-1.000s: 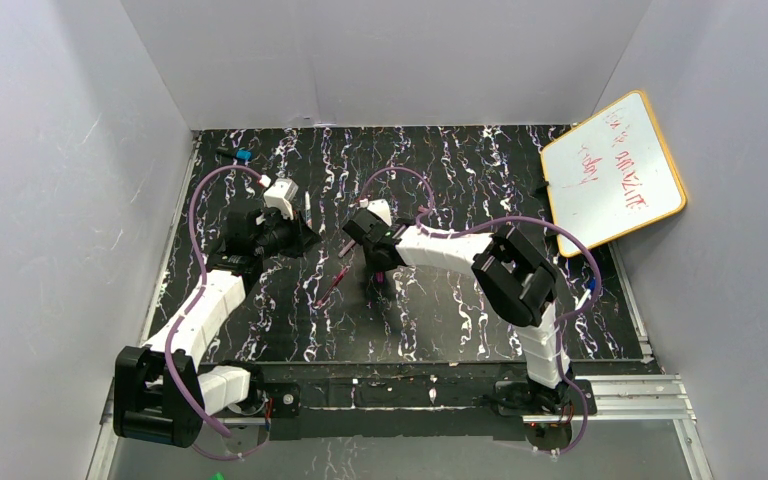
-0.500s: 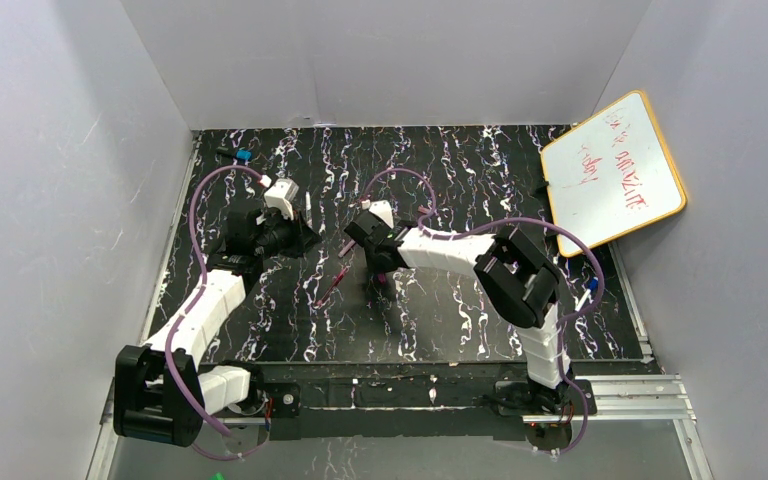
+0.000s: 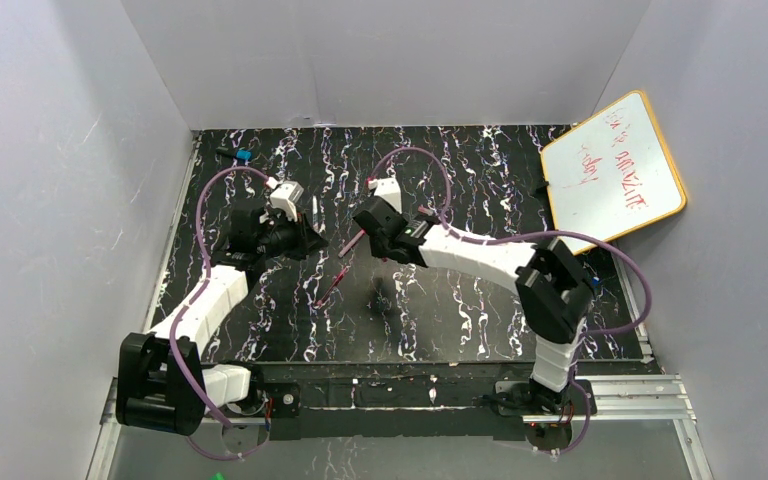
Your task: Insert the pens into the pen caps
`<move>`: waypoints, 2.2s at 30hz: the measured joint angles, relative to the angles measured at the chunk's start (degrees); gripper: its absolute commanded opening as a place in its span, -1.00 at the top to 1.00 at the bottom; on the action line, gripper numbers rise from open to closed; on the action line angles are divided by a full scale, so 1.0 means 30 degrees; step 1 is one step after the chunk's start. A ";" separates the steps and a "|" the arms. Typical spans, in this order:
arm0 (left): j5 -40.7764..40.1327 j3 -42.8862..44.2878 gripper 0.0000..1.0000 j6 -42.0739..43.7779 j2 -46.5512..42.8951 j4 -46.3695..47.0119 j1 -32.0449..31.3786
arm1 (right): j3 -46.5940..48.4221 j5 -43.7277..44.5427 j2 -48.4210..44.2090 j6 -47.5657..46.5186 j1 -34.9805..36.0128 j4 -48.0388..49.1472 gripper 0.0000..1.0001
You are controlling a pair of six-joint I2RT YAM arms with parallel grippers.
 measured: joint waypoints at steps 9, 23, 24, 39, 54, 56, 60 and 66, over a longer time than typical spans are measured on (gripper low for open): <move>0.4685 -0.1100 1.00 -0.2878 0.0634 0.4415 -0.0073 | -0.3206 0.0889 -0.3657 -0.1304 0.0036 0.5085 0.67; 0.9734 -0.2047 1.00 -0.6608 0.1005 0.9617 -0.3344 | -0.5843 0.1013 -0.7155 -0.4561 0.0029 1.5125 0.67; 0.9865 -0.2069 1.00 -0.6768 0.1005 0.9865 -0.3344 | -0.5843 0.1013 -0.7278 -0.4772 0.0029 1.5548 0.67; 1.0936 -0.2259 1.00 -0.8386 0.1158 1.2138 -0.3453 | -0.5836 -0.0197 -0.7810 -0.5071 0.0029 1.7908 0.73; 1.1016 -0.2259 1.00 -0.8502 0.1457 1.2218 -0.3497 | -0.5501 -0.1479 -0.7839 -0.3723 0.0029 1.7376 0.74; 1.1016 -0.2259 1.00 -0.8502 0.1486 1.2225 -0.3497 | -0.5508 -0.1632 -0.7839 -0.3555 0.0029 1.7209 0.75; 1.1016 -0.2259 1.00 -0.8495 0.1486 1.2291 -0.3497 | -0.5508 -0.1821 -0.7847 -0.3315 0.0073 1.6925 0.76; 1.1016 -0.2259 1.00 -0.8495 0.1486 1.2291 -0.3497 | -0.5537 -0.1953 -0.8007 -0.3016 0.0219 1.6487 0.76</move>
